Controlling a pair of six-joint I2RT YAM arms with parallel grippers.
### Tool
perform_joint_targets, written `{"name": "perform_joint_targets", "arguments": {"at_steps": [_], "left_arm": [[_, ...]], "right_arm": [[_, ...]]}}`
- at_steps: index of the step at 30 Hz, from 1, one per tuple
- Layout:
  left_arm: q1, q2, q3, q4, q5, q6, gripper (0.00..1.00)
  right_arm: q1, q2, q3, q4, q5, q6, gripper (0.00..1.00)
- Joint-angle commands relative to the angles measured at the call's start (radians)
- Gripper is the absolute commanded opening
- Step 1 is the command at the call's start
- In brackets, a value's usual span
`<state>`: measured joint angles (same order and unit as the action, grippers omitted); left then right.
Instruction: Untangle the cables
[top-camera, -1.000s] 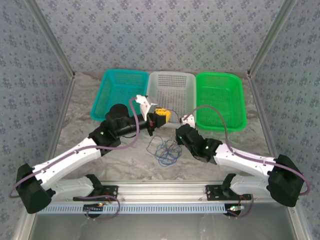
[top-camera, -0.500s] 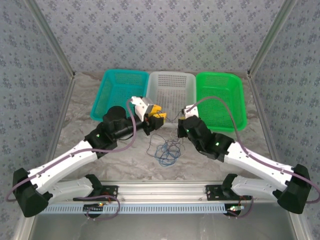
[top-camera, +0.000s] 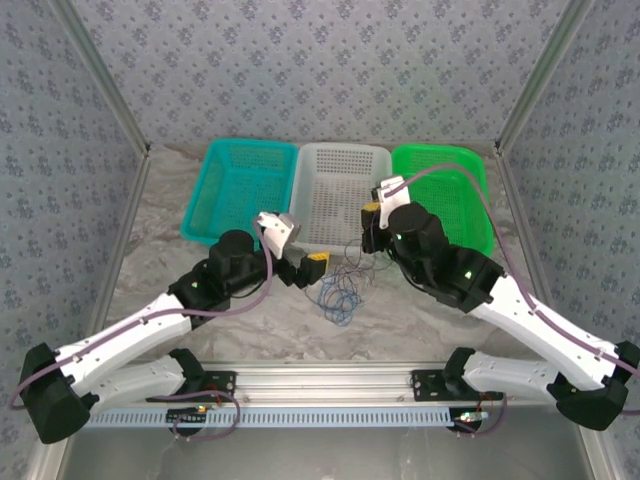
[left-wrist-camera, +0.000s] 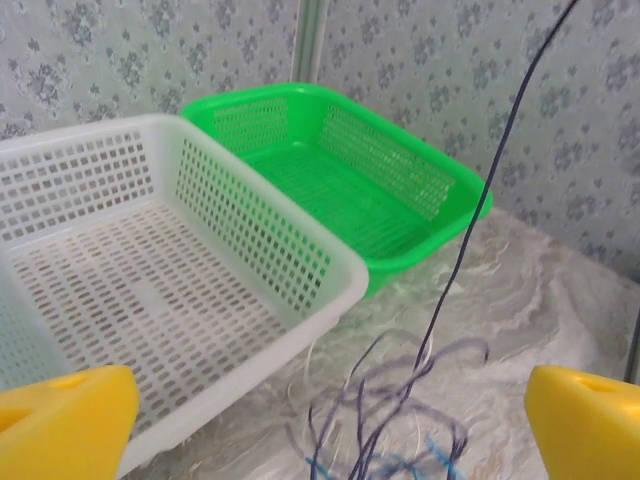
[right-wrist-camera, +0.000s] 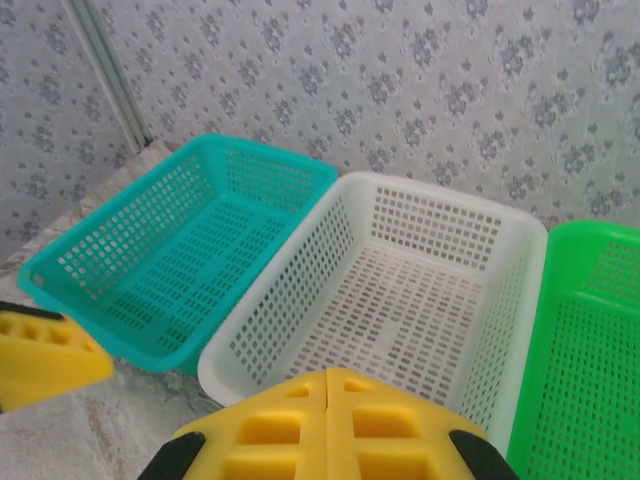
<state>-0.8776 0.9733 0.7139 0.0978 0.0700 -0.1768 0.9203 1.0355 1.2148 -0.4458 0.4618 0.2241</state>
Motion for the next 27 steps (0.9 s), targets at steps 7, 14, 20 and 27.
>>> {"name": "perform_joint_targets", "arguments": {"at_steps": [7, 14, 20, 27], "left_arm": [[-0.004, 0.112, -0.015, 0.051, 0.044, 0.024, 0.99], [-0.004, 0.274, 0.051, 0.17, 0.144, 0.021, 0.98], [-0.047, 0.382, 0.115, 0.261, 0.18, 0.014, 0.95], [-0.07, 0.462, 0.156, 0.325, 0.151, -0.014, 0.93]], "right_arm": [[-0.003, 0.029, 0.088, -0.025, -0.096, -0.034, 0.0], [-0.003, 0.029, 0.074, 0.003, -0.137, 0.005, 0.0], [-0.003, 0.032, 0.08, 0.012, -0.147, 0.023, 0.0], [-0.003, 0.041, 0.074, 0.024, -0.162, 0.048, 0.0]]}}
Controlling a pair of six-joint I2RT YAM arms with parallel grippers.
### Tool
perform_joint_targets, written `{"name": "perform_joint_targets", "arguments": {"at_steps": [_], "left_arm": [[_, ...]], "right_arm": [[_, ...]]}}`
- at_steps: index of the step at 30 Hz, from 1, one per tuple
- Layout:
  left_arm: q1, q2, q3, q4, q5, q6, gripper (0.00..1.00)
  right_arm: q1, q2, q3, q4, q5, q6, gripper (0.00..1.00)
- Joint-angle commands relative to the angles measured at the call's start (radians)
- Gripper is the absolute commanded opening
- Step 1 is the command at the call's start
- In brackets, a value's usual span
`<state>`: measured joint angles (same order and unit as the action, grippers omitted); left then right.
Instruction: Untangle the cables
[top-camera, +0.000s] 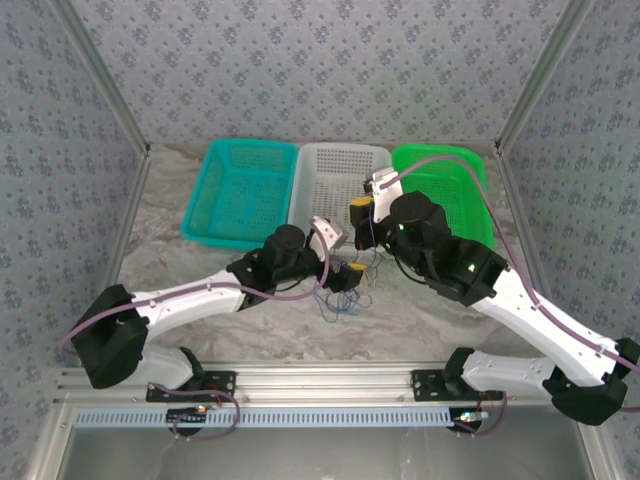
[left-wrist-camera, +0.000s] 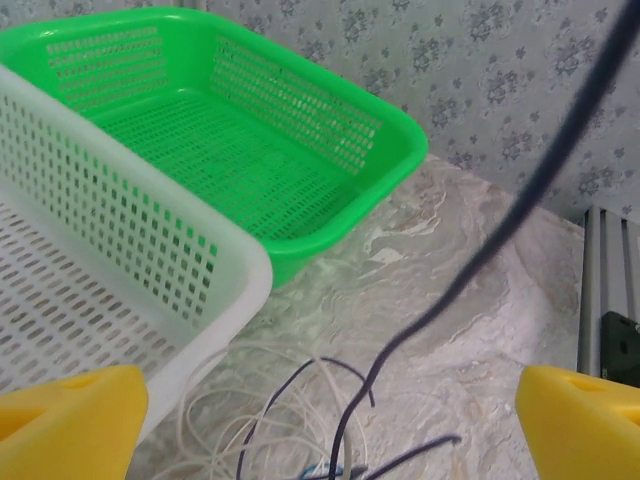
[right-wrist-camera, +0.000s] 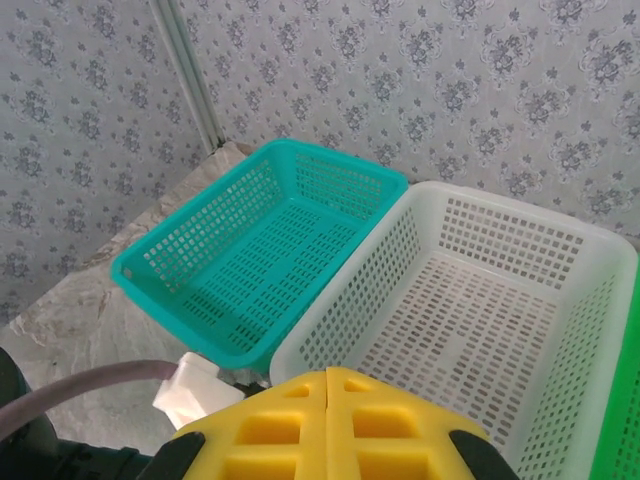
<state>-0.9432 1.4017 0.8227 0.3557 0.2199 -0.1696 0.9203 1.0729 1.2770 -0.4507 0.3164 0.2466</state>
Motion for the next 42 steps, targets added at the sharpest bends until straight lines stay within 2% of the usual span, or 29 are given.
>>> {"name": "perform_joint_targets", "arguments": {"at_steps": [1, 7, 9, 14, 20, 27, 37, 42], "left_arm": [[-0.005, 0.046, 0.056, 0.066, -0.023, -0.033, 0.92], [-0.008, 0.127, 0.096, 0.098, -0.215, -0.145, 0.89], [-0.008, 0.161, 0.121, 0.085, -0.214, -0.15, 0.87], [-0.013, 0.24, 0.177, 0.025, -0.124, -0.16, 0.72], [-0.034, 0.243, 0.116, 0.028, -0.126, -0.162, 0.61], [-0.043, 0.245, 0.063, 0.019, -0.143, -0.161, 0.6], [-0.042, 0.256, 0.047, -0.003, -0.157, -0.146, 0.6], [-0.043, 0.267, 0.025, 0.017, -0.163, -0.159, 0.61]], "right_arm": [[-0.002, 0.004, 0.01, 0.038, -0.024, 0.03, 0.0], [0.011, 0.003, 0.017, 0.063, -0.054, 0.042, 0.0], [0.015, -0.002, 0.023, 0.067, -0.06, 0.045, 0.0], [0.022, -0.024, 0.073, 0.048, -0.065, 0.023, 0.0], [0.022, -0.043, 0.182, -0.04, -0.033, -0.039, 0.0], [0.006, -0.047, 0.278, -0.076, 0.033, -0.133, 0.0], [-0.029, -0.067, 0.436, -0.035, 0.062, -0.255, 0.0], [-0.059, -0.092, 0.472, -0.013, 0.065, -0.265, 0.0]]}}
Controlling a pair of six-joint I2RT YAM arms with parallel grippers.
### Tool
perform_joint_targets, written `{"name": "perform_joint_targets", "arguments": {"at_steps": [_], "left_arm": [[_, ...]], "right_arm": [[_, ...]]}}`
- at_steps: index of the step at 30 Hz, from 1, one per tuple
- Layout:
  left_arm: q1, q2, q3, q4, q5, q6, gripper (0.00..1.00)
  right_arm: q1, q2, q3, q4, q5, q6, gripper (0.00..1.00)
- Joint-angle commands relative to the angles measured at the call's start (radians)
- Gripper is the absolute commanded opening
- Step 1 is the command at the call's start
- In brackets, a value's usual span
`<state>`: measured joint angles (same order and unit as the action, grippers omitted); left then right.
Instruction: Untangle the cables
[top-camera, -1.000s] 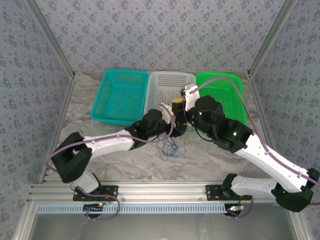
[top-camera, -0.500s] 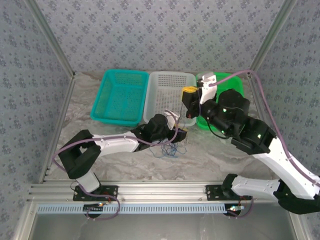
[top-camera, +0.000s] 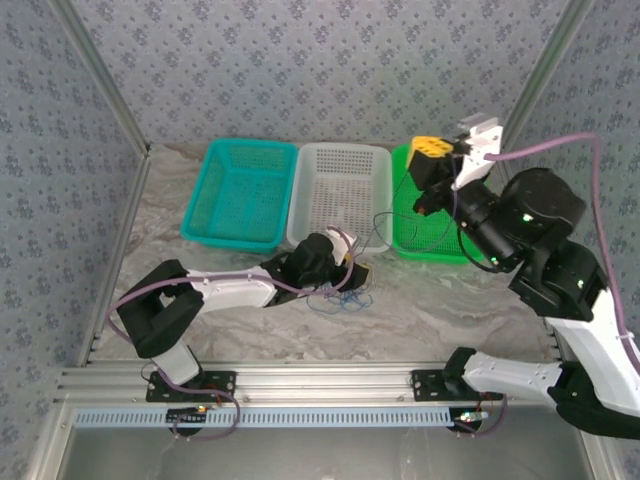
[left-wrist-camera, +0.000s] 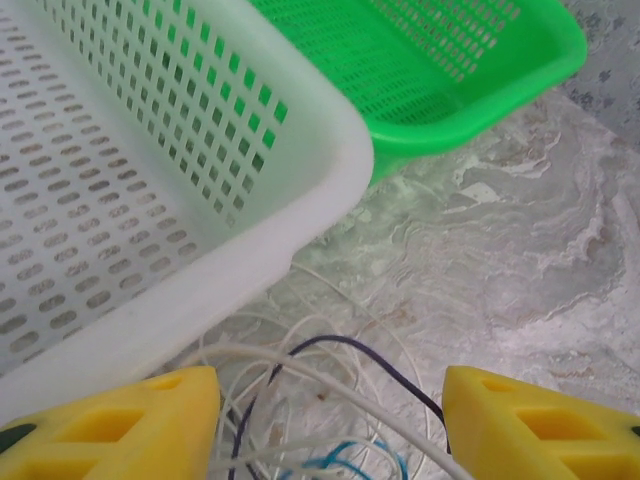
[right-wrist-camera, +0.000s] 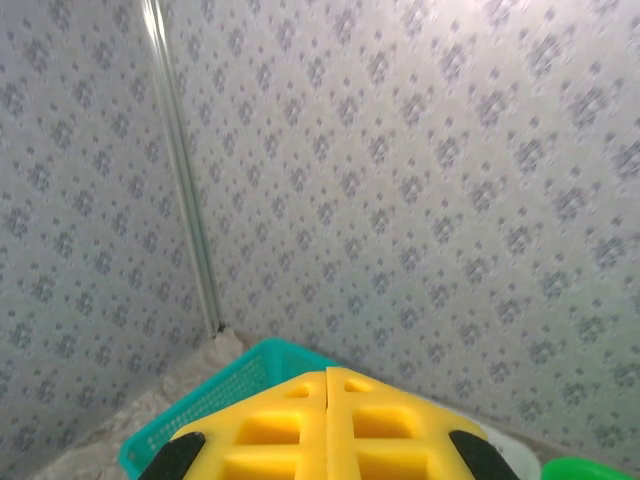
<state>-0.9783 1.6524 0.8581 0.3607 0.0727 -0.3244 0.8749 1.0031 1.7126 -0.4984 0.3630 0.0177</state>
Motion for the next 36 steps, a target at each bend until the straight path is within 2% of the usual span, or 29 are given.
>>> {"name": "perform_joint_targets", "arguments": {"at_steps": [1, 6, 11, 15, 20, 26, 33, 36], "left_arm": [[-0.008, 0.017, -0.01, 0.012, -0.018, -0.005, 0.61], [-0.008, 0.006, -0.005, 0.004, -0.017, 0.009, 0.61], [-0.008, 0.013, -0.032, 0.003, -0.038, 0.009, 0.61], [-0.008, 0.028, -0.037, 0.009, -0.039, 0.005, 0.61], [-0.008, 0.043, -0.032, 0.006, -0.039, 0.005, 0.61], [-0.008, 0.044, -0.026, -0.004, -0.038, 0.01, 0.61], [-0.008, -0.007, -0.017, 0.0, -0.025, 0.005, 0.62], [-0.008, -0.055, -0.025, 0.0, -0.027, -0.001, 0.66]], "right_arm": [[-0.018, -0.023, 0.035, 0.039, 0.01, -0.031, 0.0], [-0.029, -0.03, 0.037, 0.041, 0.026, -0.039, 0.0], [-0.042, -0.133, -0.019, 0.202, 0.019, -0.041, 0.0], [-0.043, -0.127, 0.056, 0.135, 0.023, -0.063, 0.0], [-0.045, -0.213, -0.006, 0.27, 0.031, -0.068, 0.0], [-0.047, -0.262, -0.035, 0.34, 0.038, -0.065, 0.0], [-0.047, -0.188, -0.02, 0.309, 0.004, -0.046, 0.0], [-0.049, -0.132, 0.015, 0.296, -0.008, -0.042, 0.0]]}}
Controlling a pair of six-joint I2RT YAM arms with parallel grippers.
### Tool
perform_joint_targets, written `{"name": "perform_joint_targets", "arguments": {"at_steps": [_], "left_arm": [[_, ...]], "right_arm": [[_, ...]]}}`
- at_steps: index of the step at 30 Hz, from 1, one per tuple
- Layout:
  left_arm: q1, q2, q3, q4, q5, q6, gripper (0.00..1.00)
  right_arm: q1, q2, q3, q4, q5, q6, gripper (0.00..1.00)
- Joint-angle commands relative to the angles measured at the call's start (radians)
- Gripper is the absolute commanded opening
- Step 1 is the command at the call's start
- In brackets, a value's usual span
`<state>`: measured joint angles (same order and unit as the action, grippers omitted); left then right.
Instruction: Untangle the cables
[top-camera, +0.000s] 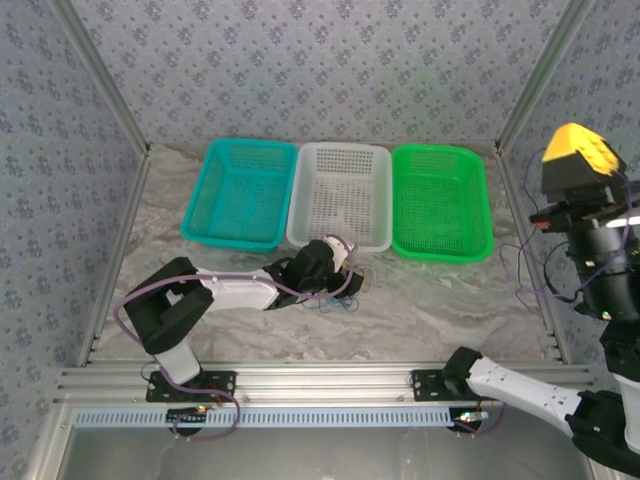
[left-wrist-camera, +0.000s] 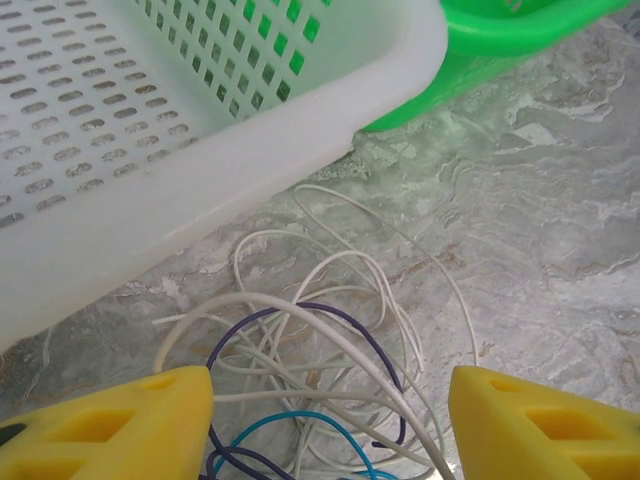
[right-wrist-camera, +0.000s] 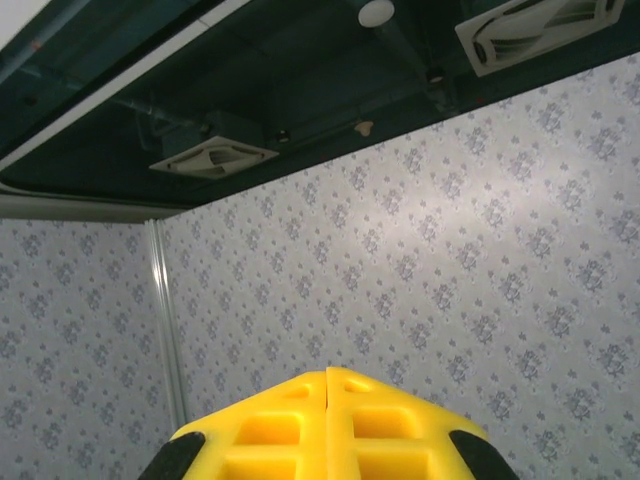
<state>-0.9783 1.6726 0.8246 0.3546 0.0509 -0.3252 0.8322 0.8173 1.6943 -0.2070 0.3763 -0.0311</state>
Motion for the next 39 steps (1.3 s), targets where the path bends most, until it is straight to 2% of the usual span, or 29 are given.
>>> {"name": "perform_joint_targets", "arguments": {"at_steps": [1, 8, 12, 17, 25, 31, 39], "left_arm": [[-0.008, -0.096, 0.004, 0.01, -0.01, -0.003, 0.69], [-0.008, -0.274, -0.035, -0.002, -0.07, -0.008, 0.87], [-0.008, -0.402, -0.079, -0.017, -0.164, 0.008, 0.99], [0.002, -0.524, -0.123, -0.073, -0.26, 0.039, 0.99], [0.083, -0.723, -0.272, -0.088, -0.306, -0.028, 1.0], [0.108, -0.836, -0.337, -0.137, -0.339, -0.038, 0.99], [0.122, -0.901, -0.386, -0.17, -0.378, -0.051, 1.0]], "right_arm": [[-0.007, 0.076, 0.052, -0.013, -0.025, 0.007, 0.0], [-0.023, 0.217, 0.182, -0.099, -0.035, 0.007, 0.0], [-0.063, 0.303, 0.248, -0.141, -0.094, 0.055, 0.0], [-0.184, 0.455, 0.34, -0.198, -0.242, 0.184, 0.0], [-0.349, 0.716, 0.493, -0.186, -0.459, 0.343, 0.0], [-0.371, 0.832, 0.583, -0.198, -0.515, 0.365, 0.0], [-0.382, 0.827, 0.631, -0.193, -0.511, 0.365, 0.0]]}}
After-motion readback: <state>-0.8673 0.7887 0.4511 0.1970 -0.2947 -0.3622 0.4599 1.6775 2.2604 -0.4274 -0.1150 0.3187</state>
